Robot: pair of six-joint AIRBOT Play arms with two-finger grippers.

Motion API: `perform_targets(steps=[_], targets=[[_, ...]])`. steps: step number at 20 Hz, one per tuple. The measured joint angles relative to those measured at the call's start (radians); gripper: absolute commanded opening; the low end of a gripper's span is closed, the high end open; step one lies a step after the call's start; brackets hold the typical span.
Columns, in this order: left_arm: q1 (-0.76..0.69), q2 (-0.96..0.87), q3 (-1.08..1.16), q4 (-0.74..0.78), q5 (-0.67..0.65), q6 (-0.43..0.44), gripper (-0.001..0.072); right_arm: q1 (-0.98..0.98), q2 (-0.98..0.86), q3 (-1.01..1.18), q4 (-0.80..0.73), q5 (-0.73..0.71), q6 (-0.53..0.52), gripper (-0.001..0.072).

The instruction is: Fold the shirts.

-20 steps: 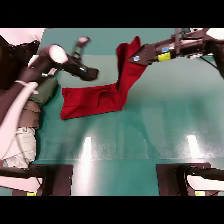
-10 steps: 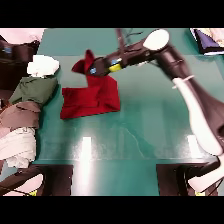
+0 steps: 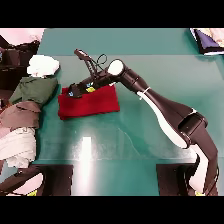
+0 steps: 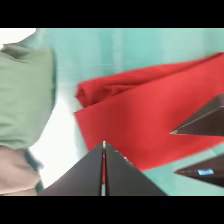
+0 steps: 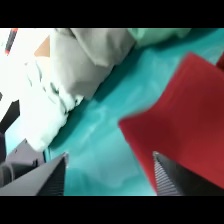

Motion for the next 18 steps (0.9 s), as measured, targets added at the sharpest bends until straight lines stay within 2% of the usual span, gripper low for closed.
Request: perform_targets(steps=[4, 11, 16, 18], targets=[[-0.024, 0.002, -0.009, -0.054, -0.027, -0.018, 0.0030, -0.099, 0.094, -0.074, -0.008, 0.071, 0.000, 0.0576], [-0.159, 0.001, -0.050, -0.080, -0.007, -0.089, 0.0029, -0.323, 0.299, -0.266, -0.013, 0.137, 0.000, 0.0575], [-0.222, 0.001, -0.076, -0.078, 0.019, -0.106, 0.0029, -0.429, 0.357, -0.424, -0.056, 0.166, 0.000, 0.0578], [-0.232, 0.001, -0.080, -0.064, 0.024, -0.108, 0.0029, -0.454, 0.354, -0.485, -0.063, 0.156, 0.000, 0.0601]])
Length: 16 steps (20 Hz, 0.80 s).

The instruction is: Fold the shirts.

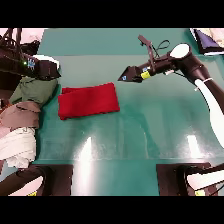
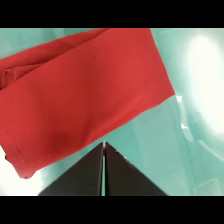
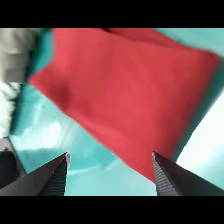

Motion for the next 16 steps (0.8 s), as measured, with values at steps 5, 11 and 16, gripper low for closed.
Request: perform_targets(steps=[5, 11, 16], targets=[[-0.007, 0.000, -0.003, 0.046, 0.003, 0.006, 0.0029, -0.026, -0.103, -0.053, 0.000, -0.036, 0.000, 0.0605], [-0.008, 0.000, -0.003, 0.103, 0.006, 0.026, 0.0030, 0.022, -0.309, 0.099, 0.014, 0.014, 0.000, 0.0607], [-0.008, 0.000, -0.003, 0.160, 0.006, 0.046, 0.0030, 0.101, -0.412, 0.177, 0.088, 0.011, -0.001, 0.0594]])
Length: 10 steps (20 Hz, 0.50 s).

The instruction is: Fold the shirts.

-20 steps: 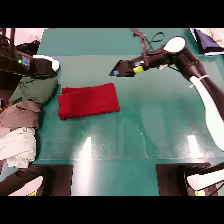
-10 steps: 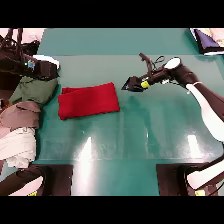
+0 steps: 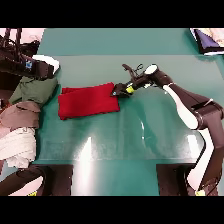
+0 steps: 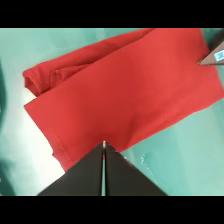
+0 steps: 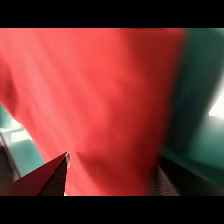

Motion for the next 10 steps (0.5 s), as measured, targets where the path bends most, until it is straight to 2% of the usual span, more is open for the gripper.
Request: perform_targets(steps=[1, 2, 3, 4, 5, 10], targets=[[0.000, 0.000, 0.000, 0.006, 0.000, 0.004, 0.0030, 0.017, -0.011, 0.006, 0.018, -0.014, 0.000, 0.0553], [0.000, 0.000, 0.000, 0.011, 0.000, 0.009, 0.0030, 0.034, -0.019, 0.010, 0.026, -0.032, 0.000, 0.0482], [0.000, 0.000, 0.000, 0.017, 0.000, 0.014, 0.0030, 0.051, -0.025, 0.013, 0.031, -0.053, -0.005, 0.0319], [0.000, 0.000, 0.000, 0.019, 0.000, 0.019, 0.0030, 0.066, -0.030, 0.014, 0.030, -0.074, -0.011, 0.0104], [0.000, 0.000, 0.000, 0.020, 0.000, 0.023, 0.0030, 0.080, -0.034, 0.016, 0.032, -0.095, -0.022, 0.0017], [0.000, 0.000, 0.000, 0.028, 0.000, 0.035, 0.0030, 0.088, 0.006, 0.019, 0.040, -0.105, -0.097, 0.0013]])
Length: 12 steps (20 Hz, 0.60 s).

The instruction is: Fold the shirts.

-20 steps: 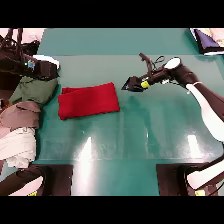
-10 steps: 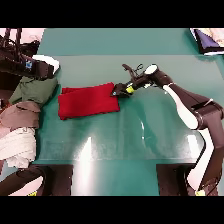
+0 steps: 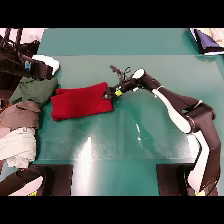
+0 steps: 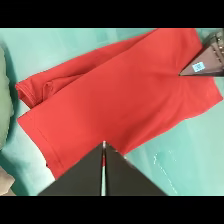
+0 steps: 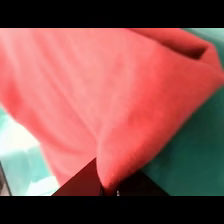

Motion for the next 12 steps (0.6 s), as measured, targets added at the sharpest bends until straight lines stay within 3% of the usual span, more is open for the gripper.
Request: perform_targets(steps=[7, 12], targets=[[0.000, 0.000, 0.000, 0.003, 0.000, 0.003, 0.0030, -0.294, 0.272, -0.112, -0.130, 0.071, -0.029, 0.0012], [0.000, 0.000, 0.000, 0.002, 0.000, 0.002, 0.0030, -0.650, 0.524, -0.332, -0.228, -0.025, 0.006, 0.0012]])
